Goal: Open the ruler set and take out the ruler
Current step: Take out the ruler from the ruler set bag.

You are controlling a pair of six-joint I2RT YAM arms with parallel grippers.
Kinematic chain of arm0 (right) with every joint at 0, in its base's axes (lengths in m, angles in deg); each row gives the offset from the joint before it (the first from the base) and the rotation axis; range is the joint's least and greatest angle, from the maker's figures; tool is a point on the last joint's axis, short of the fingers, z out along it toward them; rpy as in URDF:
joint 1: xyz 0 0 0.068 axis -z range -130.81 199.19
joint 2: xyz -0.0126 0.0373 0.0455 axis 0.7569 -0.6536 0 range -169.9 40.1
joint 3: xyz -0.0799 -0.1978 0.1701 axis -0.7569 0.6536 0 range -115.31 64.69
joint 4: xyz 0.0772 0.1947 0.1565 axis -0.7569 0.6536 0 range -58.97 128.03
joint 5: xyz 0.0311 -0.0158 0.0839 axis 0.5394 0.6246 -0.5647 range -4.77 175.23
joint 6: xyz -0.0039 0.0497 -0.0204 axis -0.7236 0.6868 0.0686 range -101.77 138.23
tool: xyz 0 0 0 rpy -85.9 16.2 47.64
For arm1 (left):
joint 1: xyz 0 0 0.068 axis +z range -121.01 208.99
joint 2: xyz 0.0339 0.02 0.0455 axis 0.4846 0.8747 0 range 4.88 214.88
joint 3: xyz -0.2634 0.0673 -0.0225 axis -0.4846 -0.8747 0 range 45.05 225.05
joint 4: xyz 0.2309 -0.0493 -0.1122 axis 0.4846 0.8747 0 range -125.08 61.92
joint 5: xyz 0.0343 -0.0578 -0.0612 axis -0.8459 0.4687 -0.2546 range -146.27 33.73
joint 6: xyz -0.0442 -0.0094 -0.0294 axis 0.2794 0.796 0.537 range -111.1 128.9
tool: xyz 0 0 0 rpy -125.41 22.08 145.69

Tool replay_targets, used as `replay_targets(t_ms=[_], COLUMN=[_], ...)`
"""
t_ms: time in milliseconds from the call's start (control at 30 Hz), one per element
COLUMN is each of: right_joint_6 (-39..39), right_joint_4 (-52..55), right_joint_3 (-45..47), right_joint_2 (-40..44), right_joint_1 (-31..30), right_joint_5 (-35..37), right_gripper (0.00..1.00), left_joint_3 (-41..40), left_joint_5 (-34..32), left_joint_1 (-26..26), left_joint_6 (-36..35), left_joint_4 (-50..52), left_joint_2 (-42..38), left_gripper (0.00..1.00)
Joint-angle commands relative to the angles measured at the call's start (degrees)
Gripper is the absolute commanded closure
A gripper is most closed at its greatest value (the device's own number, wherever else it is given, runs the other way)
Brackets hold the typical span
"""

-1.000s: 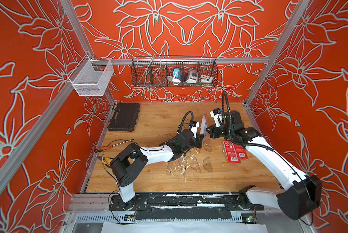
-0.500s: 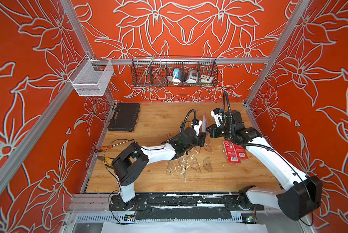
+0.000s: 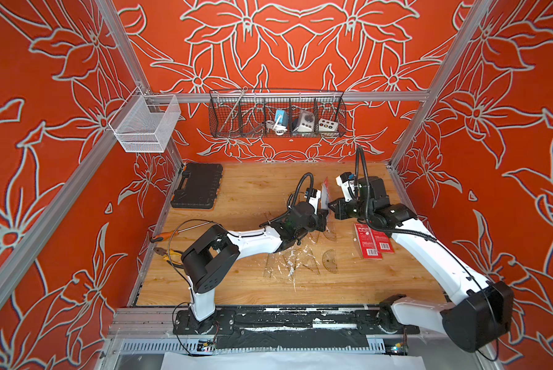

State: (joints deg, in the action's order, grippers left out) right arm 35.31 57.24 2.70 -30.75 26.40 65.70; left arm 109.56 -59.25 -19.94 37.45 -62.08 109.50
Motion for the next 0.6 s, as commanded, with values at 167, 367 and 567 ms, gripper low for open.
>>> replay_targets(t_ms=[167,367,567], right_joint_6=[-0.49,-1.07,-1.37], right_joint_4=[-0.07,0.65,1.09], right_joint_3=[0.78,0.91,1.18], right_joint_2=[1.39,1.5,1.58], right_joint_1=[-0.07,-0.07,-0.06], right_joint_5=[-1.84,-1.02,0.55], right_gripper=[1.0,1.0,1.0], left_joint_3=[0.45,0.1,-1.79], left_joint_5=[-3.55,-4.99,-5.89], left_joint_1=[-0.14,-0.03,-0.1], left_joint_6=[1.85,2.22,2.6], left_joint_4=[-0.94,-1.21,-3.03], left_joint_2=[0.41,-0.09,-1.33], left_gripper=[0.9,0.95,1.0])
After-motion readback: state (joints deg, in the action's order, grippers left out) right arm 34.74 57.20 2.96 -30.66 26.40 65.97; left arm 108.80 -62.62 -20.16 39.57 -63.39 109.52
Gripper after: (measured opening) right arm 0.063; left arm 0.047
